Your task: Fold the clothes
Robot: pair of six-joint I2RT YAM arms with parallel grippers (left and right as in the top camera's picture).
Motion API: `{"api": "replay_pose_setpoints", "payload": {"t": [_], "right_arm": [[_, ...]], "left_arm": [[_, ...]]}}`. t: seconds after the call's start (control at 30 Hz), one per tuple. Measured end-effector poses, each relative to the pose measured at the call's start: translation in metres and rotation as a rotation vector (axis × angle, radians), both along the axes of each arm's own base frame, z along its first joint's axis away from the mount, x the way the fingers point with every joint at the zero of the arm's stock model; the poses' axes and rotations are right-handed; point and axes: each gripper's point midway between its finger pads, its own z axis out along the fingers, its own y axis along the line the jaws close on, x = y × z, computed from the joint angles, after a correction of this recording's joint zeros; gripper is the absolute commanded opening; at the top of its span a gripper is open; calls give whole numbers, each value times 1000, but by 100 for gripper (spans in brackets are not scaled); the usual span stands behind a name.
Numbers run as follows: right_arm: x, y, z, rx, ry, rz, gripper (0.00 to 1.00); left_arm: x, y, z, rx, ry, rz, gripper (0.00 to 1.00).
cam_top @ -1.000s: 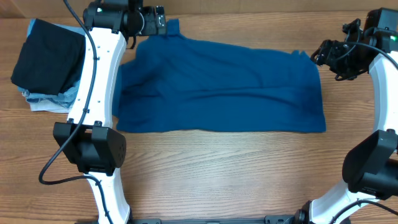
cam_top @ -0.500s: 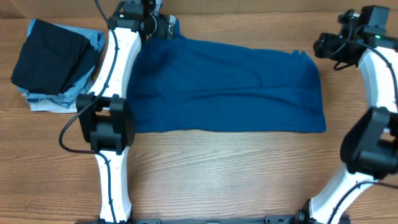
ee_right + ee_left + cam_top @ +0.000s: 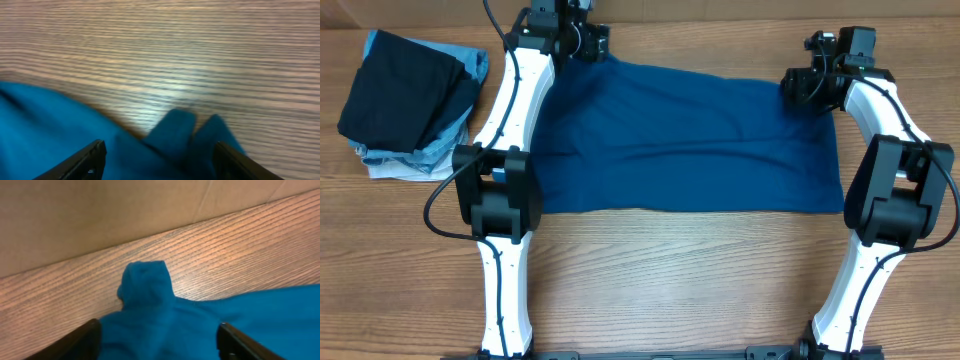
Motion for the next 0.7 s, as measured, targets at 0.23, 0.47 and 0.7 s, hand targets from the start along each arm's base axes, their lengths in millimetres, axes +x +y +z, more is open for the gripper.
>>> {"api": "replay_pose_setpoints", "payload": {"t": [0.23,0.47,0.7], "right_arm": [[2,-27,11,11,13,-146,54],[3,-55,13,-73,0,-239,4],[-8,-40,-7,-12,72,-190,4]], "left_arm": [[-28,-3,-23,5,145,-21,56],[-38,-1,-32,17,201,-20,26],[-40,0,-34,23,211,-13,28]]}}
